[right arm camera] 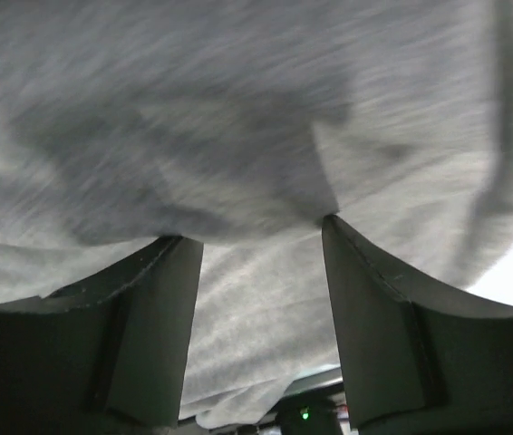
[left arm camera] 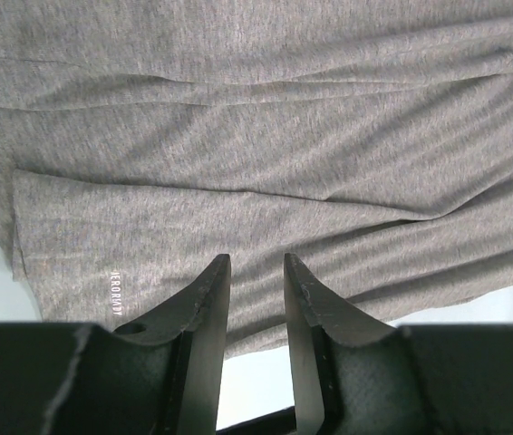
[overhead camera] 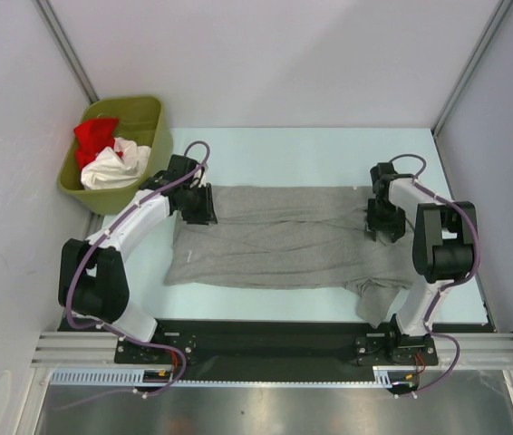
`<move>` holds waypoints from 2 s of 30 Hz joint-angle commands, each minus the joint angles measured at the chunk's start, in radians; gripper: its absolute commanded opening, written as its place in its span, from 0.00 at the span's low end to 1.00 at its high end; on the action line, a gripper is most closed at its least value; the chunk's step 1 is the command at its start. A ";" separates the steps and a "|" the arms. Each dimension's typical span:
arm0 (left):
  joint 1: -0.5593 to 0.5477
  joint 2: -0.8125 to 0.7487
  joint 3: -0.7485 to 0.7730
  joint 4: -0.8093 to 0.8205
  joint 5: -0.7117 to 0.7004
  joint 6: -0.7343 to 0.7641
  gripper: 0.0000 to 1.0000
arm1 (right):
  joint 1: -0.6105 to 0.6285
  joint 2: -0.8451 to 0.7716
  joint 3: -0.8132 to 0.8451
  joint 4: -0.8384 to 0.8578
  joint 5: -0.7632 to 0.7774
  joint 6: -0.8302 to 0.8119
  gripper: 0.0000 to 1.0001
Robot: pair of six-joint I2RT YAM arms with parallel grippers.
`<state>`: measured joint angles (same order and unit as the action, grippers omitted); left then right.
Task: Fold and stack the t-shirts
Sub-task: Fold the tshirt
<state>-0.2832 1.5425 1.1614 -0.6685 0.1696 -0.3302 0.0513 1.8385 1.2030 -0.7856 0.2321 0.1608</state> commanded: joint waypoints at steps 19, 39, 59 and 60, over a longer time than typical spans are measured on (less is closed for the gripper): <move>0.004 -0.079 0.012 -0.040 -0.018 0.023 0.35 | -0.077 0.178 0.495 -0.090 0.161 0.042 0.61; 0.006 -0.070 -0.005 -0.036 0.019 0.017 0.35 | -0.214 -0.012 0.113 0.193 -0.353 0.121 0.39; 0.006 -0.081 -0.006 -0.043 0.025 0.000 0.35 | -0.235 0.041 0.092 0.247 -0.382 0.105 0.36; 0.006 -0.081 -0.006 -0.045 0.025 -0.001 0.35 | -0.234 0.039 0.090 0.247 -0.399 0.106 0.35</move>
<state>-0.2813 1.5028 1.1576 -0.7113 0.1722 -0.3313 -0.1905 1.8797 1.3006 -0.5724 -0.1272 0.2726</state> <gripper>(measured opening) 0.352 0.358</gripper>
